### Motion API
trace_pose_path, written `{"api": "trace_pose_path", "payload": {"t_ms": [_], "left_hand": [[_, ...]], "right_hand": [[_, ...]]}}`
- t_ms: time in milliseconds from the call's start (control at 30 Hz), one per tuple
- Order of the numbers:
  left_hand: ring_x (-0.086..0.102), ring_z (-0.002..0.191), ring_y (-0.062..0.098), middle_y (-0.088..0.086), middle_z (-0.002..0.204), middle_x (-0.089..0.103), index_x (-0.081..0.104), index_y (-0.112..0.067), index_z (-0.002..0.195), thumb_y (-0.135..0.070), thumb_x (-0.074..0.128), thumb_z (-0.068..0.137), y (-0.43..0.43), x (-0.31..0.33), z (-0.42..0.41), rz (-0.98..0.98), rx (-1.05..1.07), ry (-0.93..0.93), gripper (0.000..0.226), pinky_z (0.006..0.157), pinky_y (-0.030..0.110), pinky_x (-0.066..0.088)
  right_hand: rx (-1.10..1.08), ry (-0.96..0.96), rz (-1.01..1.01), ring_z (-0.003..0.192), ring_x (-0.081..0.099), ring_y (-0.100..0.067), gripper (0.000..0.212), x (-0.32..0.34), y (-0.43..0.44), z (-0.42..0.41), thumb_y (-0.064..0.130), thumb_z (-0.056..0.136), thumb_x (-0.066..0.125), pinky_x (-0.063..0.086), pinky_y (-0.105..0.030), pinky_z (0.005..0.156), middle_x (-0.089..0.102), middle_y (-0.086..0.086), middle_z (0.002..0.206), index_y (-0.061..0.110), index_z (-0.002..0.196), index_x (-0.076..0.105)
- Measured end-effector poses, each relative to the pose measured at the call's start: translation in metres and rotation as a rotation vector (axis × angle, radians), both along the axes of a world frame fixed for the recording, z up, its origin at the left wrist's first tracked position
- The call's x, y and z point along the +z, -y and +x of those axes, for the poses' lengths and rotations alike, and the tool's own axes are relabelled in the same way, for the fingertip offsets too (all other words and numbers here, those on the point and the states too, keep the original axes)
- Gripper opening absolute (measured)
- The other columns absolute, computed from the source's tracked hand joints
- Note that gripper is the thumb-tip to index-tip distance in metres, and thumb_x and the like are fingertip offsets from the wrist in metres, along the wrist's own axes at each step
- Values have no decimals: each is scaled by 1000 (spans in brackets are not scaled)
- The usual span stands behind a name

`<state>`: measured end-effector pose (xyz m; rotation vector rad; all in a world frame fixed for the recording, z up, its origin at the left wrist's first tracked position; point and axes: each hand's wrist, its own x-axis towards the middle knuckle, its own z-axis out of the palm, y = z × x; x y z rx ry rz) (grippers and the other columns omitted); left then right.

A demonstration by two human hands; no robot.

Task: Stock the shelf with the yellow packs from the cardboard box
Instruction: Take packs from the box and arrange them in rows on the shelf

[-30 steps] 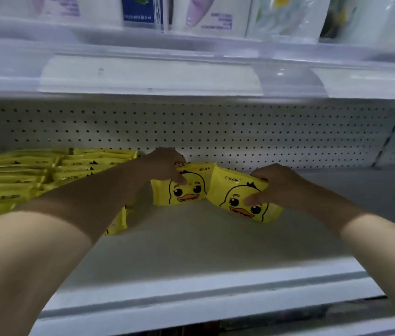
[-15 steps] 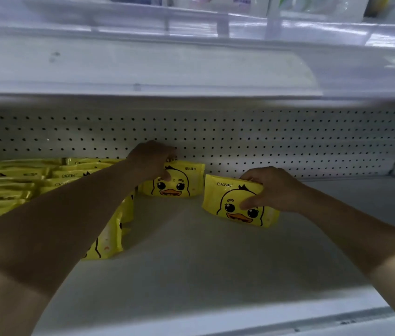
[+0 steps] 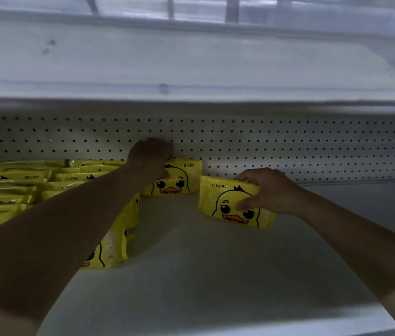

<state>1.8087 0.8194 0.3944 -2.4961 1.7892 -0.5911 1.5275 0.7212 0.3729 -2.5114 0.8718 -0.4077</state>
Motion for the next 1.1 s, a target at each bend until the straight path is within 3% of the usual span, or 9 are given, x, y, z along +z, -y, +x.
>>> {"api": "trace_pose_path", "payload": {"t_ms": [100, 267, 400, 533, 667, 800, 933, 1100], "left_hand": [[51, 114, 27, 4, 121, 57, 52, -19, 120, -43, 81, 73, -3, 0, 0, -29, -8, -46, 60, 89, 38, 45], [52, 114, 25, 5, 125, 54, 58, -21, 119, -45, 81, 72, -14, 10, 16, -230, -66, -401, 57, 81, 29, 38], [56, 114, 21, 2, 125, 60, 60, -20, 123, -47, 80, 74, -35, 18, 24, -293, -56, -537, 60, 81, 24, 34], [55, 117, 22, 4, 128, 59, 59, -18, 125, -43, 79, 76, -58, 25, 20, -319, -63, -558, 59, 85, 23, 35], [54, 115, 21, 0, 126, 56, 58, -25, 119, -50, 81, 71, -78, 25, 20, -311, -45, -538, 59, 91, 31, 42], [51, 115, 18, -3, 123, 53, 57, -30, 113, -53, 81, 69, -99, 21, 25, -339, -12, -532, 55, 91, 31, 41], [49, 116, 19, -1, 123, 51, 56, -29, 116, -52, 79, 73, -122, 23, 26, -344, -11, -524, 55, 90, 30, 40], [50, 115, 22, 3, 120, 52, 56, -26, 120, -52, 79, 73, -159, 23, 16, -372, -32, -526, 59, 88, 30, 44]], "right_hand": [[11, -7, 5, 89, 65, 0, 57, 2, 1, 5, 34, 66, 92, 51, -17, 71, 68, 15, 105, 35, 117, 66], [53, -42, -9, 90, 63, 1, 60, 7, -2, 28, 32, 66, 92, 47, -10, 68, 67, 14, 106, 34, 119, 65], [115, -24, -21, 101, 62, -4, 62, 9, -9, 65, 27, 66, 92, 48, -18, 82, 65, 13, 113, 30, 122, 66], [147, -19, -59, 113, 59, -11, 67, 7, -12, 109, 29, 66, 92, 47, -25, 94, 64, 7, 125, 28, 127, 64], [129, -34, -165, 117, 58, -18, 73, 3, -18, 138, 31, 68, 90, 49, -32, 96, 63, 2, 130, 28, 134, 60], [18, -13, -291, 113, 54, -24, 70, -7, -29, 150, 37, 71, 85, 50, -36, 90, 59, -5, 126, 37, 135, 56], [-87, -21, -452, 122, 46, -28, 64, -5, -49, 146, 33, 77, 79, 49, -38, 91, 58, -6, 128, 26, 137, 55], [-138, 5, -415, 124, 43, -27, 63, 15, -93, 126, 31, 80, 75, 47, -36, 90, 55, -6, 130, 26, 139, 52]]}}
